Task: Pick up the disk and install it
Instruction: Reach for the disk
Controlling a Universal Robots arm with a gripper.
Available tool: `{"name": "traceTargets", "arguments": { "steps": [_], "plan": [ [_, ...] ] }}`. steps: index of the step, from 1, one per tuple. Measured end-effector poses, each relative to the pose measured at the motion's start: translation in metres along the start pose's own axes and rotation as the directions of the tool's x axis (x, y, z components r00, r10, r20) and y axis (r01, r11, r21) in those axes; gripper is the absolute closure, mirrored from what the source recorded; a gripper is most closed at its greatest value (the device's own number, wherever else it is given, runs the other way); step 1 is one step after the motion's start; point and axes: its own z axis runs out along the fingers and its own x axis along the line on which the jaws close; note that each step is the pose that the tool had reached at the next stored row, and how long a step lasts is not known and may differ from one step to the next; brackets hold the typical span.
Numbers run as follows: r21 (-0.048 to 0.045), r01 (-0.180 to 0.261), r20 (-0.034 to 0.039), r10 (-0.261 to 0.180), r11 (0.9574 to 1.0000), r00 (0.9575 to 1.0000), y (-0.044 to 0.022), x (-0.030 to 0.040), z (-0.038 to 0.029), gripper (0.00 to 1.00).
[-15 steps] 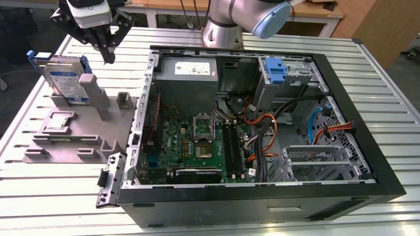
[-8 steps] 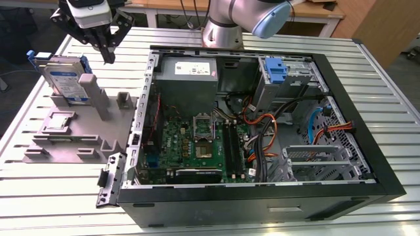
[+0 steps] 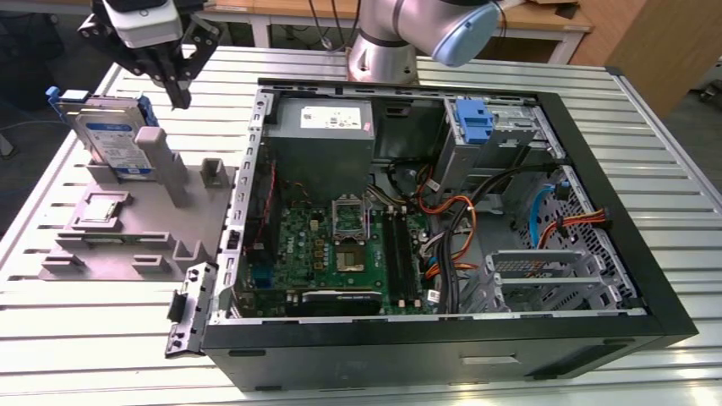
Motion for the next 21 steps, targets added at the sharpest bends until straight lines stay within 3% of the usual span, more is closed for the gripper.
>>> {"name": "traceTargets", "arguments": {
  "steps": [4, 21],
  "plan": [
    [-0.0006, 0.000, -0.0006, 0.000, 1.0000, 1.0000, 0.0018, 0.0067, 0.0000, 0.90],
    [-0.0011, 0.000, -0.0010, 0.000, 1.0000, 1.0000, 0.0016, 0.0141, 0.0005, 0.90]
  ]
}}
